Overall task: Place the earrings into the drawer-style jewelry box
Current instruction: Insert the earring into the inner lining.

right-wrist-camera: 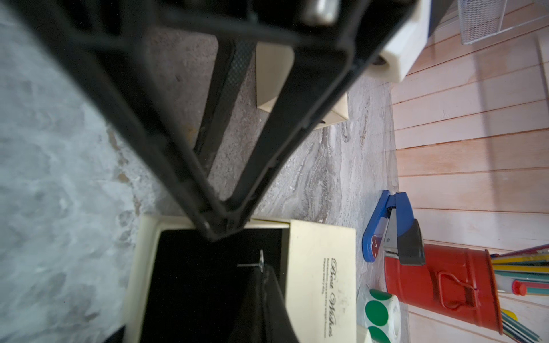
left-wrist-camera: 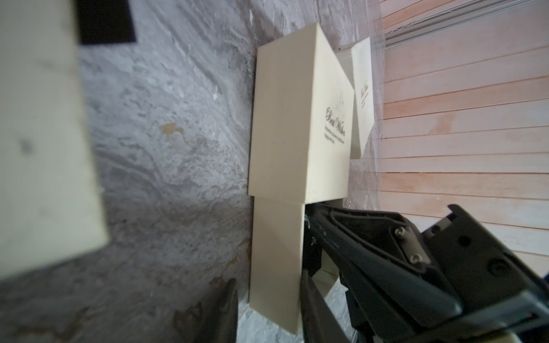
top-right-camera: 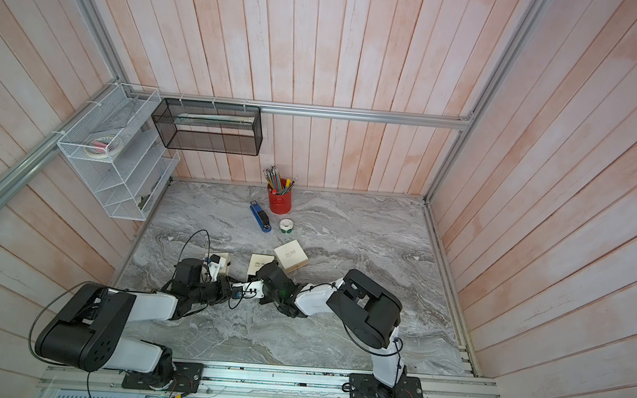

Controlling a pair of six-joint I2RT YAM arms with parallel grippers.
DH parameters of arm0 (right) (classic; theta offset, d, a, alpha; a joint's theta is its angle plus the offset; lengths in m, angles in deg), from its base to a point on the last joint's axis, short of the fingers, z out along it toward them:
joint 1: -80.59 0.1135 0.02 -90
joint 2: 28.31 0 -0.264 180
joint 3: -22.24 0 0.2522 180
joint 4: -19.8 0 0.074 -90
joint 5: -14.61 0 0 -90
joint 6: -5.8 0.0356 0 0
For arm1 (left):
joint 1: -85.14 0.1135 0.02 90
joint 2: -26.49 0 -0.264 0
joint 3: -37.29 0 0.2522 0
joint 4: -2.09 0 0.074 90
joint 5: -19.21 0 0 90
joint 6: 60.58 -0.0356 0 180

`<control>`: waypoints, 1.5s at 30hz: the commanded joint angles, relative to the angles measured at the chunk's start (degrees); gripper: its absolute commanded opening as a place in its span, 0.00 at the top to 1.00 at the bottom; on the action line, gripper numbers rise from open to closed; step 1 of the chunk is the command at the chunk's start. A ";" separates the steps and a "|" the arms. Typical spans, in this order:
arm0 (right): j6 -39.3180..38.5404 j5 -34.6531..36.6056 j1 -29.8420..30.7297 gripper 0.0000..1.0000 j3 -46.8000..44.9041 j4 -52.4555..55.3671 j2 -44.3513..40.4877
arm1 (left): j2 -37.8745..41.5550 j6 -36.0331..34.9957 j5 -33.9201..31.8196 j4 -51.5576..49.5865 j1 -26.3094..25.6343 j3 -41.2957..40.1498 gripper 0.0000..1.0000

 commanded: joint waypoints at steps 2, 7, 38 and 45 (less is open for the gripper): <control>-0.33 1.18 0.53 1.00 0.27 3.85 0.67 | -0.58 -1.40 0.05 0.38 0.24 0.97 0.64; -0.45 1.52 0.78 1.00 -0.07 3.86 0.06 | -0.70 -1.40 0.05 0.32 0.31 1.07 0.64; -2.96 0.73 1.30 1.00 1.20 12.48 -1.00 | -1.99 -1.84 -0.05 -0.37 0.24 1.85 0.64; -3.73 0.89 1.34 1.00 1.20 13.69 -1.25 | -2.09 -2.01 -0.04 -0.69 0.26 2.28 0.64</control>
